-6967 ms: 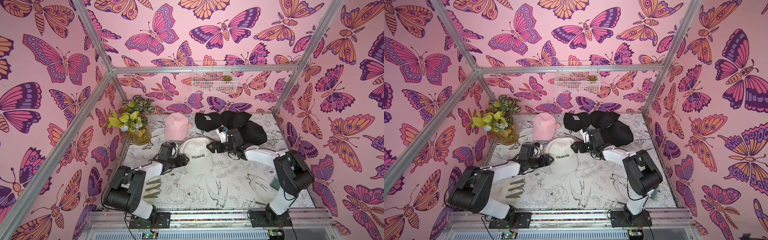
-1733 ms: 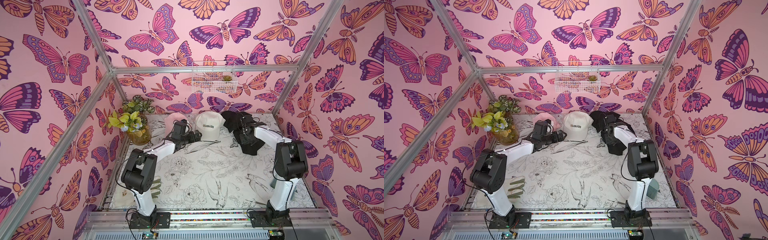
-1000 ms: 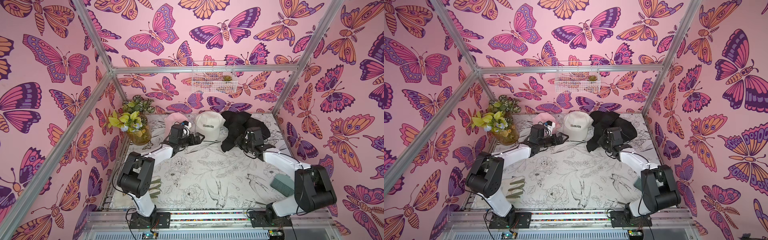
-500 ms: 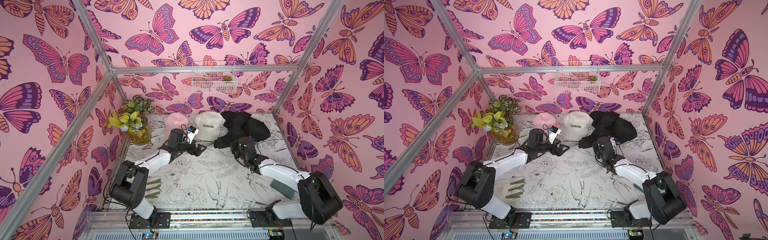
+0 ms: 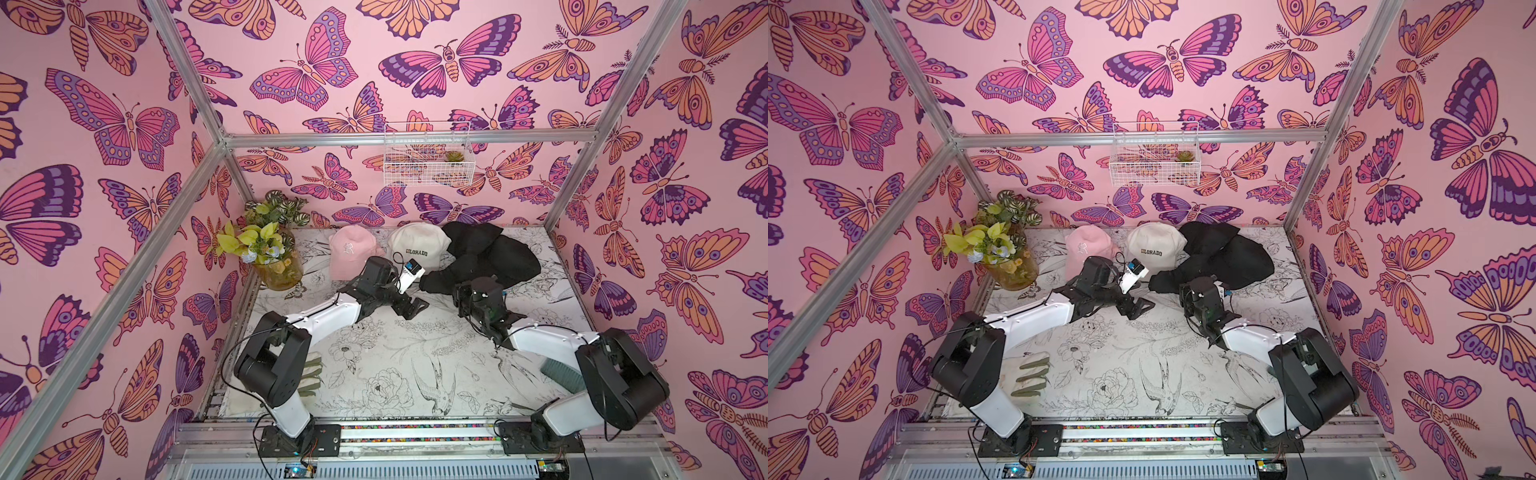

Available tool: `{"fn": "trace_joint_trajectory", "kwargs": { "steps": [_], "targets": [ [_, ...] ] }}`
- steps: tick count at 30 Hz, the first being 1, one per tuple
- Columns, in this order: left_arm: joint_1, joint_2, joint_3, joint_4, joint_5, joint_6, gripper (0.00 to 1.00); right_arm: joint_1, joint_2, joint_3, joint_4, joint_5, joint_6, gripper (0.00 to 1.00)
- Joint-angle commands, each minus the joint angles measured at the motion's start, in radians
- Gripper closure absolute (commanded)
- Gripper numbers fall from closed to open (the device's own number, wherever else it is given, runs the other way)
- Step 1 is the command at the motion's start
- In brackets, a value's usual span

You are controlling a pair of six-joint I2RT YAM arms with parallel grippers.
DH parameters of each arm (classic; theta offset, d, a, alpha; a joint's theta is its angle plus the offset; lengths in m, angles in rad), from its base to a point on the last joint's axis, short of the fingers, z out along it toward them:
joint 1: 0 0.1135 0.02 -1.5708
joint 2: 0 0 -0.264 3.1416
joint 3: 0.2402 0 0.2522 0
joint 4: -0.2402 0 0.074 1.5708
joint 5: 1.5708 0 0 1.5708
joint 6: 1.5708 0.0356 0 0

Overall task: Stack the baseball caps by color
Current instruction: Pick up the baseball cap from the center of the board.

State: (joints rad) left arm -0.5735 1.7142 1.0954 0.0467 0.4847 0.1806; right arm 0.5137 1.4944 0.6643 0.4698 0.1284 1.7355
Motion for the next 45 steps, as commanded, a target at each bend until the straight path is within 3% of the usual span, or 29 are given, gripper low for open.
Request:
{"fn": "trace_joint_trajectory", "kwargs": {
  "steps": [1, 3, 5, 8, 10, 11, 12, 16, 17, 19, 22, 28, 30, 32, 37, 45],
  "targets": [
    [-0.024, 0.066, 0.079, -0.016, -0.045, 0.03, 0.11, 0.012, 0.0, 0.011, 0.055, -0.007, 0.042, 0.92],
    [-0.038, 0.097, 0.118, -0.017, -0.055, 0.044, 0.21, 0.012, -0.012, 0.006, 0.056, -0.008, 0.037, 0.9],
    [-0.043, 0.12, 0.156, -0.015, -0.043, 0.043, 0.47, 0.012, -0.032, -0.004, 0.051, 0.002, 0.018, 0.83],
    [-0.042, 0.124, 0.175, -0.014, -0.026, 0.021, 0.8, 0.0, -0.069, -0.024, 0.04, 0.021, -0.093, 0.58],
    [-0.042, 0.103, 0.158, -0.015, -0.016, 0.035, 1.0, -0.023, -0.124, -0.034, -0.032, 0.044, -0.222, 0.35],
    [-0.041, 0.088, 0.14, -0.015, -0.028, 0.047, 1.0, -0.045, -0.159, -0.036, -0.07, 0.051, -0.316, 0.08],
    [-0.039, 0.07, 0.122, -0.017, -0.032, 0.07, 1.0, -0.066, -0.194, -0.038, -0.089, 0.049, -0.409, 0.01],
    [-0.029, -0.029, 0.064, -0.101, -0.019, 0.204, 1.0, -0.141, -0.341, -0.004, -0.115, -0.003, -0.975, 0.01],
    [-0.025, -0.057, 0.055, -0.127, -0.011, 0.233, 1.0, -0.168, -0.364, 0.033, -0.147, -0.104, -1.152, 0.01],
    [-0.013, -0.106, 0.035, -0.16, 0.015, 0.287, 1.0, -0.214, -0.393, 0.142, -0.311, -0.21, -1.381, 0.01],
    [0.007, -0.18, 0.01, -0.201, 0.08, 0.346, 1.0, -0.283, -0.372, 0.274, -0.483, -0.515, -1.618, 0.01],
    [0.014, -0.308, -0.01, -0.295, 0.262, 0.411, 1.0, -0.29, -0.302, 0.446, -0.664, -0.797, -1.808, 0.01],
    [0.014, -0.339, -0.03, -0.308, 0.268, 0.434, 1.0, -0.288, -0.281, 0.495, -0.762, -0.967, -1.887, 0.01],
    [0.014, -0.35, -0.039, -0.315, 0.215, 0.45, 1.0, -0.27, -0.252, 0.544, -0.859, -1.04, -1.933, 0.01],
    [0.012, -0.303, 0.007, -0.376, 0.076, 0.486, 1.0, -0.172, -0.18, 0.652, -1.16, -1.019, -2.139, 0.01],
    [0.003, -0.322, 0.023, -0.398, 0.117, 0.483, 1.0, -0.114, -0.145, 0.609, -1.11, -0.917, -2.154, 0.01]
  ]
}}
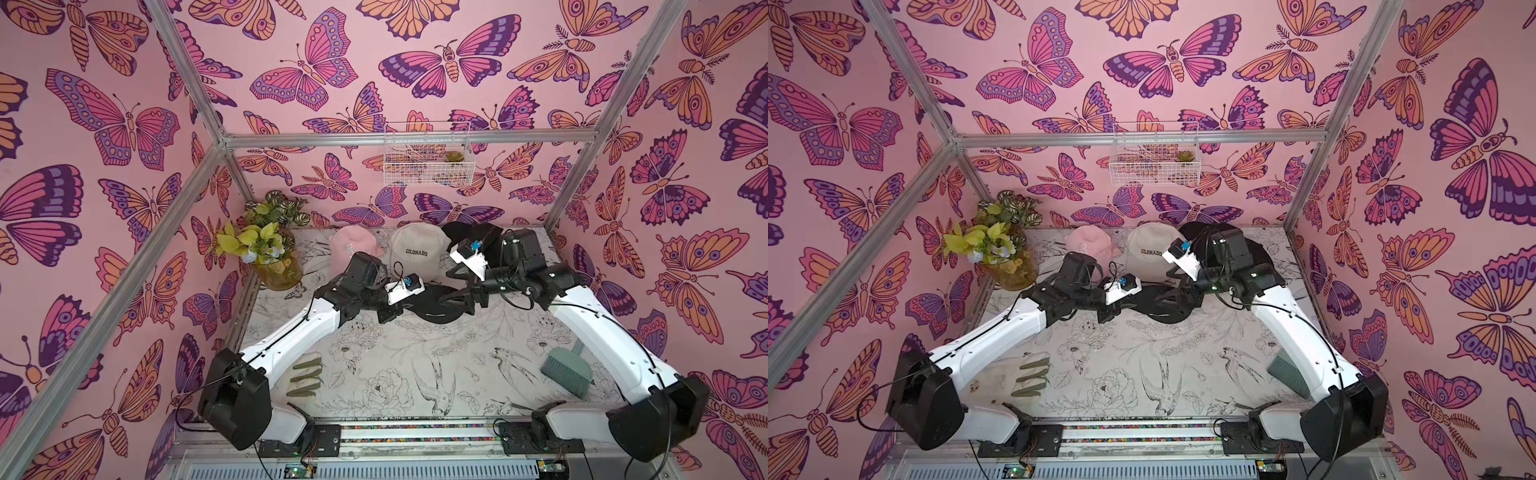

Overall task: Stack the baseball caps by color
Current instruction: Pick up the baseball cap from the center of the board.

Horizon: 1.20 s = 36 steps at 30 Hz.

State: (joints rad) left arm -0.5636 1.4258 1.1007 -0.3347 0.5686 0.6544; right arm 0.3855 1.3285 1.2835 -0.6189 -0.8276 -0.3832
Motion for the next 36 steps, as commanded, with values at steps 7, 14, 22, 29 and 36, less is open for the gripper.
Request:
{"fn": "trace_joint_trajectory", "kwargs": {
  "steps": [7, 14, 22, 29, 36],
  "targets": [
    [-0.016, -0.025, 0.011, -0.016, 0.017, -0.01, 1.0, 0.089, 0.147, 0.073, -0.139, 0.052, -0.139, 0.05],
    [-0.014, 0.013, 0.036, -0.026, -0.034, -0.012, 1.0, 0.11, 0.238, 0.145, -0.282, -0.017, -0.245, 0.39],
    [0.052, 0.049, 0.041, 0.04, 0.011, -0.143, 0.71, 0.095, 0.273, 0.22, -0.288, -0.06, -0.171, 1.0],
    [0.165, 0.01, -0.105, 0.311, 0.2, -0.521, 0.1, 0.004, 0.181, 0.141, -0.083, -0.147, 0.011, 1.0],
    [0.197, -0.003, -0.32, 0.719, 0.332, -0.952, 0.07, -0.086, 0.051, -0.079, 0.432, -0.212, 0.374, 1.0]
  ]
}}
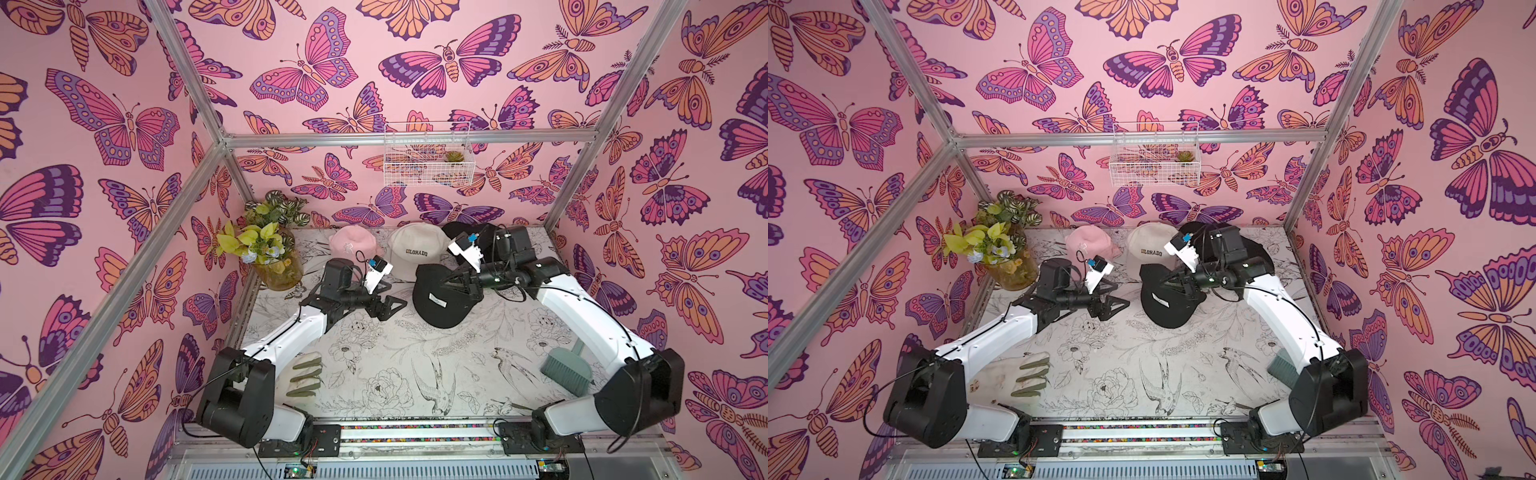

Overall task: Stack the baseball caps by color
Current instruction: Pick up the baseball cap from the center of the board.

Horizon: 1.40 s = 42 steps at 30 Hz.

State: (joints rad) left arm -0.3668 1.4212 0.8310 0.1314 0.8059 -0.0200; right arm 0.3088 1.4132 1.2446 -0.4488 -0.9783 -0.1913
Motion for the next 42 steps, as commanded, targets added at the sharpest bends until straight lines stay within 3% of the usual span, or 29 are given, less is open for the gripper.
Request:
{"fn": "trace_joint_trajectory", "kwargs": {
  "steps": [1, 3, 5, 14, 20, 21, 23, 25, 28, 33, 37, 42],
  "targets": [
    [0.0, 0.022, -0.066, 0.328, 0.119, -0.364, 0.08, -0.008, -0.043, -0.048, 0.275, -0.049, 0.187, 1.0],
    [-0.001, 0.076, -0.087, 0.484, 0.167, -0.56, 0.1, -0.009, -0.052, -0.056, 0.292, -0.038, 0.199, 1.0],
    [-0.001, 0.122, -0.092, 0.537, 0.174, -0.666, 0.12, -0.008, -0.052, -0.062, 0.316, -0.049, 0.228, 1.0],
    [-0.001, 0.202, -0.091, 0.559, 0.094, -0.684, 0.11, -0.007, -0.033, -0.079, 0.456, -0.094, 0.412, 1.0],
    [-0.006, 0.271, -0.09, 0.771, 0.119, -0.809, 0.2, -0.003, -0.025, -0.112, 0.553, -0.092, 0.489, 1.0],
    [-0.006, 0.28, -0.093, 0.801, 0.12, -0.824, 0.25, -0.001, -0.023, -0.114, 0.557, -0.092, 0.494, 1.0],
    [-0.006, 0.3, -0.09, 0.852, 0.132, -0.855, 0.45, 0.003, -0.015, -0.112, 0.558, -0.092, 0.501, 1.0],
    [-0.006, 0.311, -0.089, 0.865, 0.14, -0.867, 0.63, 0.003, -0.012, -0.113, 0.555, -0.078, 0.511, 0.94],
    [-0.006, 0.306, -0.094, 0.828, 0.125, -0.843, 1.0, 0.001, -0.01, -0.112, 0.54, 0.017, 0.564, 0.89],
    [0.002, 0.252, -0.084, 0.529, 0.048, -0.694, 1.0, 0.0, 0.012, -0.094, 0.553, -0.054, 0.654, 0.63],
    [0.022, 0.233, -0.077, 0.465, 0.067, -0.665, 1.0, 0.0, -0.007, -0.095, 0.521, -0.094, 0.636, 0.45],
    [0.051, 0.258, -0.065, 0.467, 0.134, -0.692, 1.0, -0.003, -0.032, -0.099, 0.499, -0.118, 0.601, 0.43]
  ]
}}
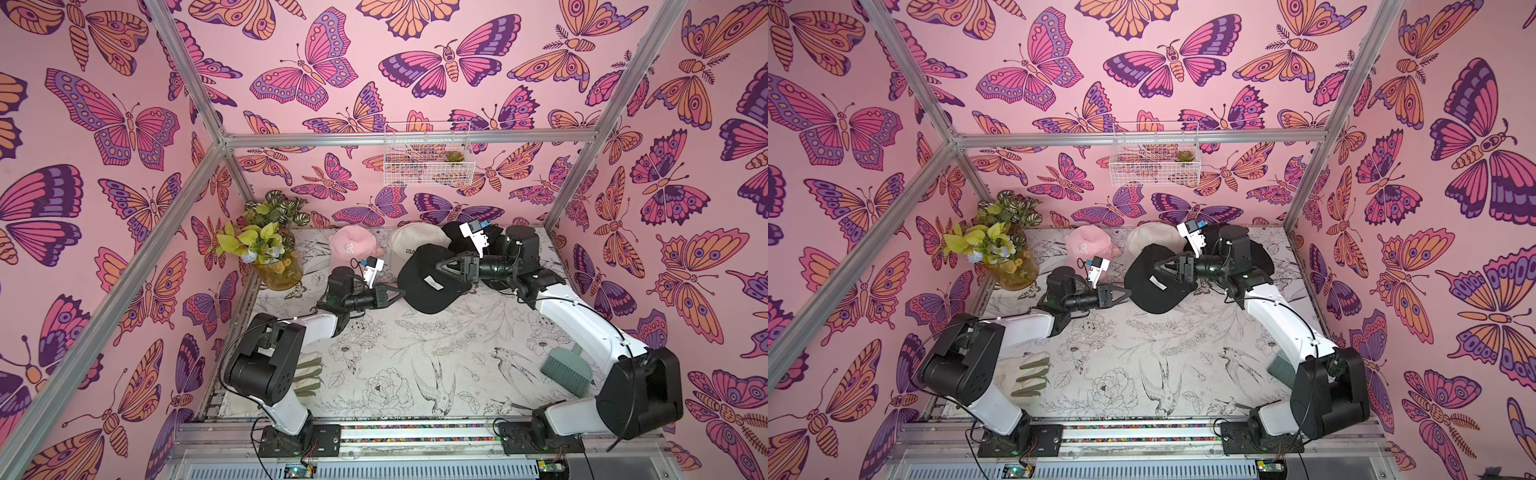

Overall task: Stack the baseball caps by color
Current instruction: Pick up the baseball cap from the center of the board, then place the baseball cap at the center of the board.

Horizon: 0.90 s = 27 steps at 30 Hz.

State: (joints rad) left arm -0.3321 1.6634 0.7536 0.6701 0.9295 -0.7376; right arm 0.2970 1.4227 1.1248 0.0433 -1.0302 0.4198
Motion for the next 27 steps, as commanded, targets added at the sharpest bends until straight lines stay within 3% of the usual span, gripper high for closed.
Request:
{"fn": "trace_joint_trajectory", "kwargs": {
  "steps": [1, 14, 27],
  "targets": [
    [0.021, 0.022, 0.012, -0.078, 0.016, 0.028, 1.0, 0.007, -0.047, 0.024, 0.007, -0.07, -0.012, 0.44],
    [0.04, 0.028, 0.033, -0.293, -0.024, 0.171, 1.0, -0.001, -0.077, 0.044, 0.049, -0.115, 0.037, 0.48],
    [0.042, 0.032, 0.052, -0.294, -0.006, 0.15, 1.0, 0.004, 0.006, 0.039, 0.0, -0.072, -0.007, 0.61]
  ]
}}
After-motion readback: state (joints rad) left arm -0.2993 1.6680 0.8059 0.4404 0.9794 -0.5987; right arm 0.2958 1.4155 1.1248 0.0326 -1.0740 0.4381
